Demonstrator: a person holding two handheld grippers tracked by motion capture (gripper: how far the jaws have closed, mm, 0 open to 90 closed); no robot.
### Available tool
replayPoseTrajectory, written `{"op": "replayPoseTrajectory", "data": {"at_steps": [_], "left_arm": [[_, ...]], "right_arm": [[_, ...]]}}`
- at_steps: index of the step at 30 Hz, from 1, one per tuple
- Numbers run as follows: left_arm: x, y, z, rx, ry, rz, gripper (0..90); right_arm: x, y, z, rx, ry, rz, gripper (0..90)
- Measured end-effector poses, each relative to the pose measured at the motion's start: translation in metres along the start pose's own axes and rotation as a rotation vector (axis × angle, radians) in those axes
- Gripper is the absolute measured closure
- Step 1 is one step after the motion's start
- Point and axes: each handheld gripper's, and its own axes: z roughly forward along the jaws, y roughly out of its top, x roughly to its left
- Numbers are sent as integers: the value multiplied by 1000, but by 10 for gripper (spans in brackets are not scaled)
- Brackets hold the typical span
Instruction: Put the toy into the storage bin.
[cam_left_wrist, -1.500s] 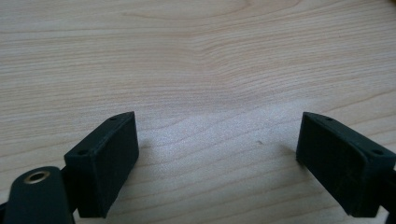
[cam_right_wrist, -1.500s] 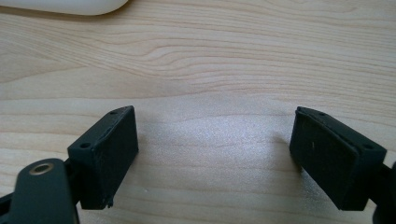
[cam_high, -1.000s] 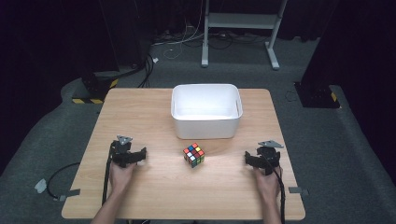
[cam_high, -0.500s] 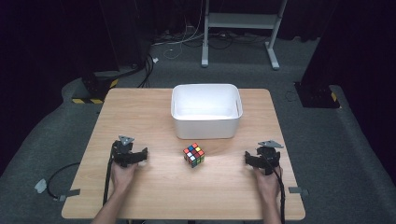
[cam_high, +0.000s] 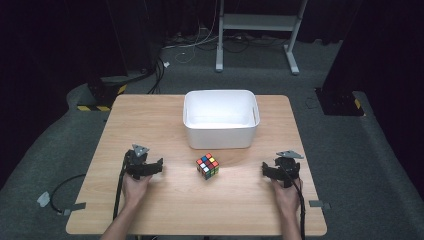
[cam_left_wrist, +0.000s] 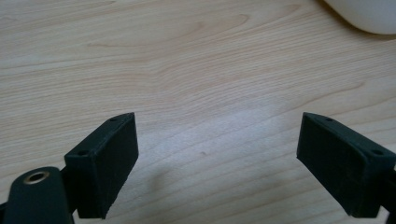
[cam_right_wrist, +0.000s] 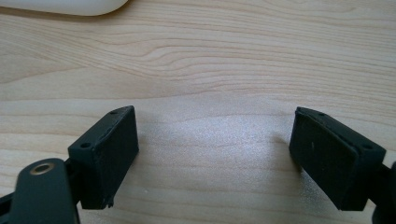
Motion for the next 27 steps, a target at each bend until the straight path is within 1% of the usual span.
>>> {"op": "replayPoseTrajectory", "data": {"at_steps": [1, 3, 6, 10, 11, 12, 13, 15, 18, 19, 22, 23, 24, 26, 27], "left_arm": [[-1, 0, 0, 2, -10, 5, 129], [-2, 0, 1, 4, -16, 5, 130], [-3, -1, 2, 13, -31, -1, 126], [-5, 0, 0, 3, -51, -7, 121], [-7, 0, -1, 4, -62, -4, 116], [-7, 0, -1, 4, -62, -4, 113], [-8, 0, -1, 5, -66, -3, 113], [-13, 0, -3, 18, -77, 13, 100], [-16, 0, -5, 17, -81, 17, 93], [-19, -1, -7, 14, -90, 17, 90], [-23, -1, -8, 16, -100, 23, 80], [-26, 0, -10, 7, -110, 17, 79], [-27, 0, -11, 6, -117, 22, 78], [-29, 0, -12, 0, -123, 20, 76], [-32, 1, -13, -2, -138, 26, 73]], "right_arm": [[0, 0, 0, 0, 0, 0, 154], [0, 0, 0, 0, 0, 1, 155], [0, 0, 0, 1, 0, 2, 155], [0, 0, 0, 1, 0, 2, 155], [0, 0, 0, 1, 0, 2, 155], [0, 0, 0, 1, 0, 2, 155], [0, 0, 0, 1, -1, 2, 154], [0, 0, 0, 0, -2, 3, 155], [0, 0, 0, 0, -3, 3, 155], [0, 0, 0, 0, -3, 3, 155], [0, 0, 0, -1, -3, 4, 155], [0, 0, 0, 0, -3, 3, 155], [0, 0, 0, 0, -3, 3, 155], [0, 0, 0, 0, -3, 2, 155], [0, 0, 0, 0, -3, 2, 155]]}}
